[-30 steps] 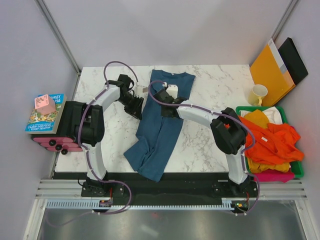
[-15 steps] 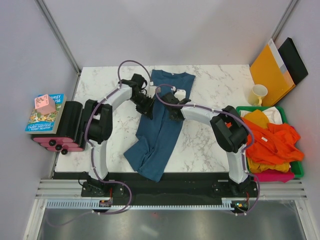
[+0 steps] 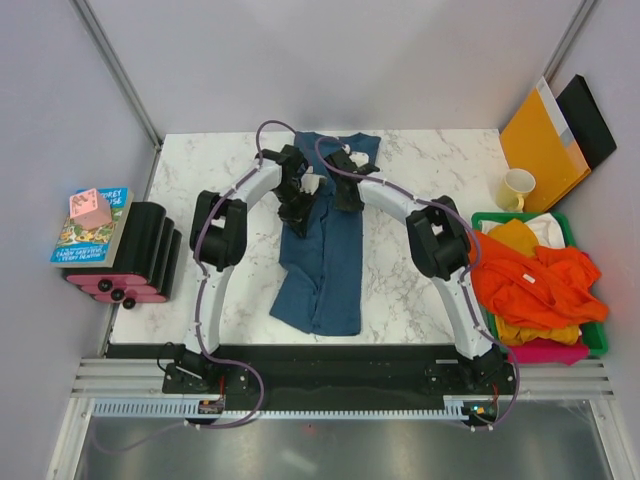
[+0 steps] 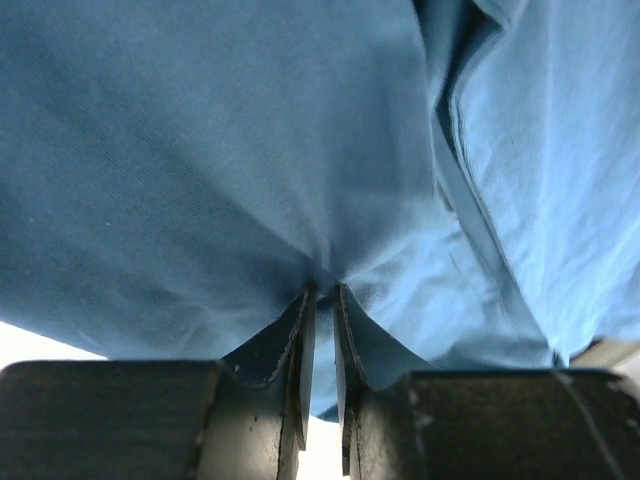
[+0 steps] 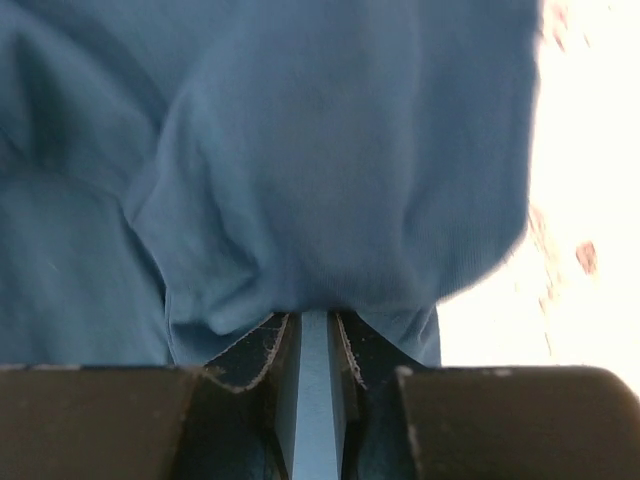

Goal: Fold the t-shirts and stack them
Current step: Fold the tshirt

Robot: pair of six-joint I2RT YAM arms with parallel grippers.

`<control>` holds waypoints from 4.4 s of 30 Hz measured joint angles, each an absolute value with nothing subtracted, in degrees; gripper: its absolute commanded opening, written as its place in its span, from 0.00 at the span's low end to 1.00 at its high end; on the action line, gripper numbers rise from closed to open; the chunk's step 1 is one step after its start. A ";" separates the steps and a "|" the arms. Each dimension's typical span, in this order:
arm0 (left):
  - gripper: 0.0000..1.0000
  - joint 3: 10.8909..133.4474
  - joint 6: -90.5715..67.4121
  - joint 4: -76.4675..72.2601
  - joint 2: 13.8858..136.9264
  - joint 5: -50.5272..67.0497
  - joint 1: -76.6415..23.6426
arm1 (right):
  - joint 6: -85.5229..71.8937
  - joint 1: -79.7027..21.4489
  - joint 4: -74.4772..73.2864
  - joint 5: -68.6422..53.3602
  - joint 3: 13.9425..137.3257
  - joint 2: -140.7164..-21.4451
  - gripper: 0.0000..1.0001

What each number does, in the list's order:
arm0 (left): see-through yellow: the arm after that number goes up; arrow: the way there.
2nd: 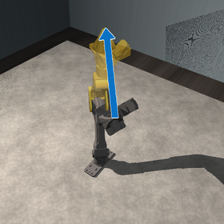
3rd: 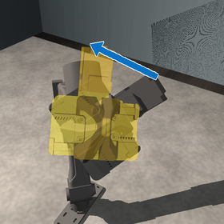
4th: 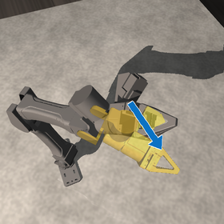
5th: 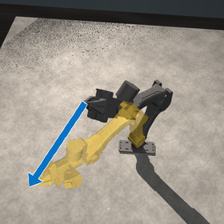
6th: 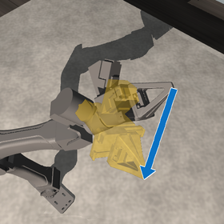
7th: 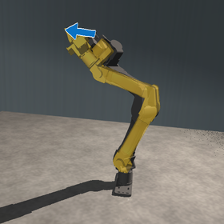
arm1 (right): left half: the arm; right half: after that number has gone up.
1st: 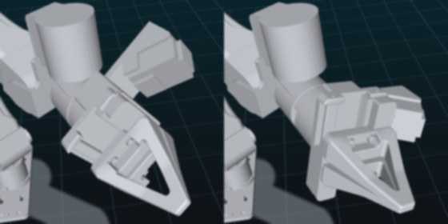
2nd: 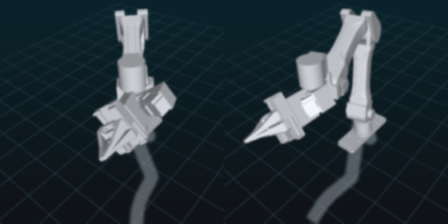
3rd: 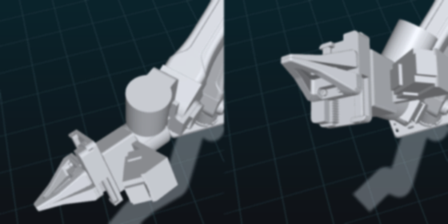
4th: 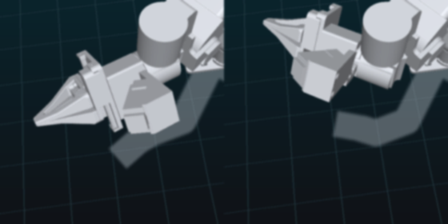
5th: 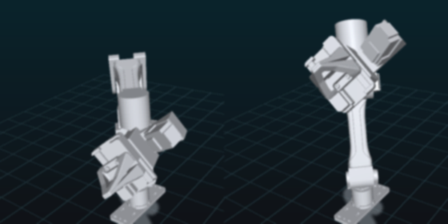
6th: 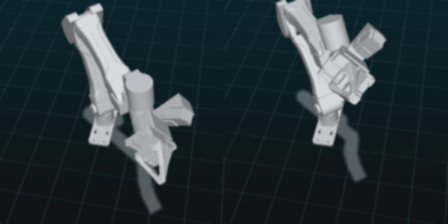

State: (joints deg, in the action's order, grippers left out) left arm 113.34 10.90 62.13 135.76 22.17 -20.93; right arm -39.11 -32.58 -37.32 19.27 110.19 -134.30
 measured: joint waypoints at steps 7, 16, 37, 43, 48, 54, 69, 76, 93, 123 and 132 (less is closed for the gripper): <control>0.22 124.81 9.65 68.01 141.80 21.28 -20.53 | -37.26 -30.39 -41.04 15.99 120.86 -140.05 0.24; 0.42 115.87 9.15 61.58 133.16 22.87 -17.91 | -36.91 -30.35 -35.44 18.31 101.12 -124.92 0.38; 0.34 72.16 9.89 52.66 93.51 27.11 -17.80 | -47.42 -49.45 -25.08 22.13 55.20 -94.13 0.26; 0.34 71.79 9.93 51.31 91.26 27.27 -17.80 | -52.53 -51.24 -22.85 24.23 50.92 -92.86 0.25; 0.34 69.95 9.93 50.87 91.22 27.38 -17.80 | -56.93 -52.95 -22.61 26.68 45.63 -88.12 0.26; 0.34 69.45 9.93 50.57 90.63 27.38 -17.80 | -57.39 -56.49 -25.10 29.45 49.41 -82.61 0.29; 0.34 68.07 9.93 50.39 88.66 26.96 -17.80 | -57.49 -59.53 -20.14 24.49 49.84 -93.27 0.26; 0.34 68.07 9.93 50.37 88.62 26.83 -17.74 | -60.93 -59.53 -17.72 25.06 45.43 -90.17 0.27; 0.38 68.05 9.89 49.01 87.46 25.47 -17.15 | -60.03 -61.60 -23.27 33.19 45.84 -86.83 0.36; 0.54 27.27 7.33 -9.82 61.19 7.03 -5.30 | -47.97 -75.83 -51.94 79.85 71.07 -70.17 0.45; 0.75 16.10 5.74 -42.83 78.32 6.59 -3.60 | -46.00 -78.65 -56.18 83.20 75.31 -67.90 0.55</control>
